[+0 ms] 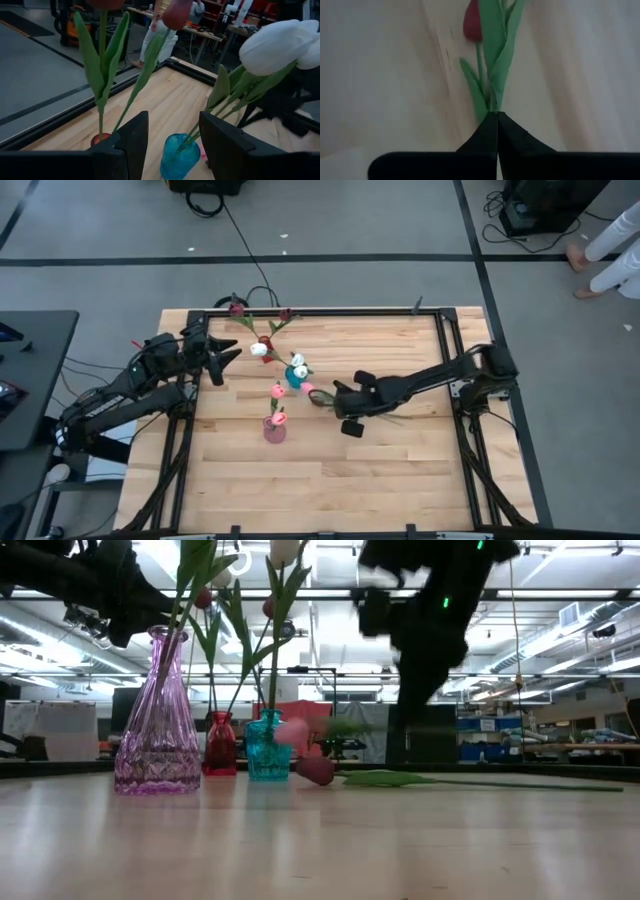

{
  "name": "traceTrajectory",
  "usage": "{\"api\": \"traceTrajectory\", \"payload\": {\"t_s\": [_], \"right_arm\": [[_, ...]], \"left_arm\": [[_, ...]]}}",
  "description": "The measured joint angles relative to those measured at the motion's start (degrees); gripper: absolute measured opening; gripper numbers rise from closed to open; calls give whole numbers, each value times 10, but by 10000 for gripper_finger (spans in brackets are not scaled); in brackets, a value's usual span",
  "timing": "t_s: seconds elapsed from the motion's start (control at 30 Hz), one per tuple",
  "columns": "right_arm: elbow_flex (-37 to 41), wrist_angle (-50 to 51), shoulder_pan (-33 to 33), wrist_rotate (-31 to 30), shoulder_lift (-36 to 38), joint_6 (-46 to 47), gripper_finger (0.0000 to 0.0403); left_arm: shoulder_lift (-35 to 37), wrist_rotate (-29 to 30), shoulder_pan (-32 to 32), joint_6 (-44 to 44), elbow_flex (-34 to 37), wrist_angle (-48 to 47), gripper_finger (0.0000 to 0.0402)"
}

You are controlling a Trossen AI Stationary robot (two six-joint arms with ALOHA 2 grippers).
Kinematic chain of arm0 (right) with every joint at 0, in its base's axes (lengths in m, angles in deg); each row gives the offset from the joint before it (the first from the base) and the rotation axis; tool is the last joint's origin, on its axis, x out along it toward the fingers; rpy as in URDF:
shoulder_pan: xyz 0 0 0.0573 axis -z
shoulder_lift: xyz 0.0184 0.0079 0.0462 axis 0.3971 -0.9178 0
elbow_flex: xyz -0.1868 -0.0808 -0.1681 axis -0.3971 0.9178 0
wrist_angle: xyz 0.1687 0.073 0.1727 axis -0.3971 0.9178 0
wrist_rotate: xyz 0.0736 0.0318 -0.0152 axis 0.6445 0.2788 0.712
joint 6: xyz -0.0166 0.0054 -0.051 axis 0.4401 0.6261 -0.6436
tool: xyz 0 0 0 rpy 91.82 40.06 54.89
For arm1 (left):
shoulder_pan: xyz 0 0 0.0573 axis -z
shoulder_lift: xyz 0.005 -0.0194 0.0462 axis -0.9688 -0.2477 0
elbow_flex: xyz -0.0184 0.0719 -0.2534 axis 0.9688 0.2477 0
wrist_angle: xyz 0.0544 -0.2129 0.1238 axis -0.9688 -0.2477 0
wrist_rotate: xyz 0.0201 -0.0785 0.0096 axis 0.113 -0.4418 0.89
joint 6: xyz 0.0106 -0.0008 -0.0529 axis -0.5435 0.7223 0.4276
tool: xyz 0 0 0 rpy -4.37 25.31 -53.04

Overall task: Sort flowers into vase by color
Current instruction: Put the pink flower into the pink vase

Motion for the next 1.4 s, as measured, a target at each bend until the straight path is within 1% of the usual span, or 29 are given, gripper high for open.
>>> {"api": "traceTrajectory", "payload": {"t_s": [0.2,0.3,0.37,0.43,0.53,0.6,0.7,0.77,0.83,0.97,1.1,1.17,1.23,1.3,1.4], "right_arm": [[0,7,-16,-18,91,-7,5],[0,8,-28,-20,127,-18,4],[0,4,-39,-11,151,-33,4],[0,-10,-51,-1,173,-48,4],[0,-42,-64,43,201,-67,4],[0,-81,-73,56,213,-83,4],[0,-150,-84,59,222,-123,5],[1,-202,-89,51,224,-158,5],[12,-282,-92,50,220,-192,6],[48,-441,-94,72,207,-238,6],[81,-597,-99,51,177,-249,6],[84,-660,-99,54,138,-257,6],[75,-691,-100,59,93,-261,6],[51,-725,-103,57,47,-273,6],[2,-768,-118,29,-18,-309,6]], "left_arm": [[0,-21,0,0,0,0,182],[0,-44,0,1,0,0,182],[0,-82,0,1,0,4,182],[0,-133,0,6,0,13,182],[0,-206,0,26,0,26,182],[0,-242,0,39,0,35,182],[0,-271,0,50,0,54,182],[0,-272,0,53,0,57,182],[0,-272,0,53,0,56,182],[0,-267,3,53,0,55,182],[0,-242,22,60,0,66,182],[0,-229,33,60,0,77,182],[0,-213,41,60,0,81,182],[0,-202,46,59,0,87,182],[0,-194,46,58,0,90,182]]}}
